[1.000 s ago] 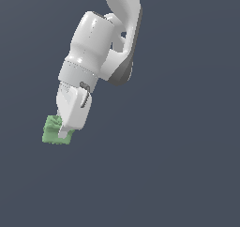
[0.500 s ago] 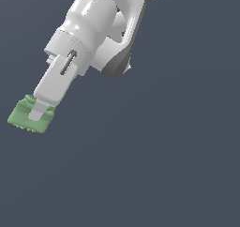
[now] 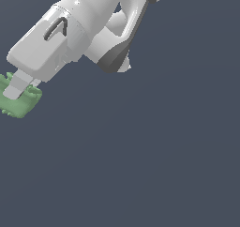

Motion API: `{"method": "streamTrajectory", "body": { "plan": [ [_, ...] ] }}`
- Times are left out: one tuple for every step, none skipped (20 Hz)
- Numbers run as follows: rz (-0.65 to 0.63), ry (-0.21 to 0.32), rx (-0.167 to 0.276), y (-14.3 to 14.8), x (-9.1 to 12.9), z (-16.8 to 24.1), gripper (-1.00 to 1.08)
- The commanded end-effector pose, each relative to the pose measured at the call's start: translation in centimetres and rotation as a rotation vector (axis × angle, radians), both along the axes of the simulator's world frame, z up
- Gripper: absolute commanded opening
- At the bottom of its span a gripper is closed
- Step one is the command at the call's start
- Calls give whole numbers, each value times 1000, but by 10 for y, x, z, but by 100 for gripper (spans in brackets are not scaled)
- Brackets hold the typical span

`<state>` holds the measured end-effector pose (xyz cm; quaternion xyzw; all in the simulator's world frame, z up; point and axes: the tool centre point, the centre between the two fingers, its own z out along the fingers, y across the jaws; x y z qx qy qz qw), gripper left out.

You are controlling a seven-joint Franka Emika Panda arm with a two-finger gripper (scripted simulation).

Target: Pick up the object and move it to a goal position.

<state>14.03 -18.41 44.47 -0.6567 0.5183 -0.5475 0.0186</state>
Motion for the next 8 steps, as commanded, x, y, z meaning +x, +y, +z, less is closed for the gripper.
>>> {"method": "streamTrajectory", "body": {
  "plan": [
    [-10, -16, -6, -2, -2, 7, -100],
    [-12, -20, -7, -2, -2, 9, -100],
    [-15, -23, -8, -3, -2, 10, -100],
    [-17, -26, -9, -3, -3, 11, -100],
    [-18, -27, -10, -3, -3, 12, -100],
    [-19, -28, -10, -4, -3, 12, -100],
    [-20, -28, -10, -4, -3, 12, -100],
    [-20, -27, -10, -4, -3, 11, -100]
  ]
}}
